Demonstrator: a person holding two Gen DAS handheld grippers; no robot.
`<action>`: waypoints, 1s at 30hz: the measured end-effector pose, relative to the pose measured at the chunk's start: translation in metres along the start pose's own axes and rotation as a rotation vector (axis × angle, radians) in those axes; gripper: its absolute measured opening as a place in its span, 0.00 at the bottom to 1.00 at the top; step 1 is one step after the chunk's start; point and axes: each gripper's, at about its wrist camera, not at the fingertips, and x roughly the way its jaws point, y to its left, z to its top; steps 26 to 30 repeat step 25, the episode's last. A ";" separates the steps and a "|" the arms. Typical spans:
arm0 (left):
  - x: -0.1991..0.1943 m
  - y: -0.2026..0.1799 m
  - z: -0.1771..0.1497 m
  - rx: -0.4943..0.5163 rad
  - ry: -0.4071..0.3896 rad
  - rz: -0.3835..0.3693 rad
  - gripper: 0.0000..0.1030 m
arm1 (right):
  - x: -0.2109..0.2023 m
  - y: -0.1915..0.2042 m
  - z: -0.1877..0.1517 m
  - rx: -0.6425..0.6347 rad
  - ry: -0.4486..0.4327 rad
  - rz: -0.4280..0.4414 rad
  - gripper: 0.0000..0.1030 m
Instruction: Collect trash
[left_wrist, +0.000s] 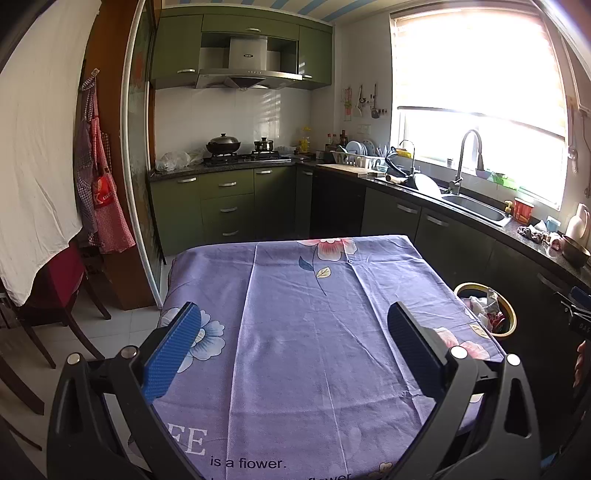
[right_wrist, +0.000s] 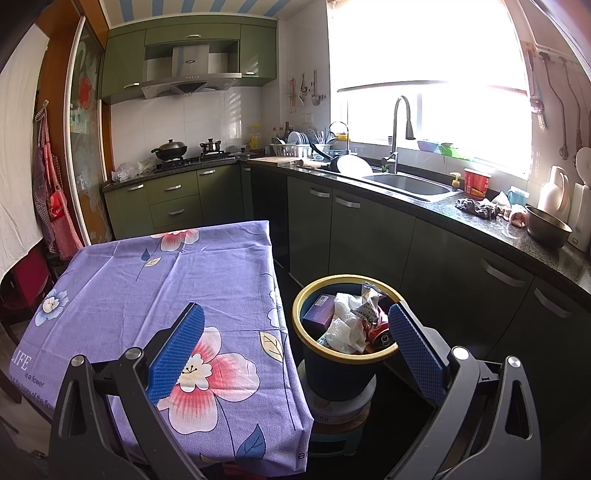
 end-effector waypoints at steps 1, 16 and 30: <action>0.000 0.000 0.000 0.000 0.000 -0.001 0.94 | 0.001 0.000 0.000 -0.001 0.000 0.000 0.95; 0.004 -0.005 0.004 0.033 -0.017 0.009 0.93 | 0.003 0.000 -0.002 -0.002 0.007 0.002 0.95; 0.017 -0.001 0.003 0.019 0.047 0.006 0.93 | 0.006 -0.001 -0.004 -0.005 0.011 0.003 0.95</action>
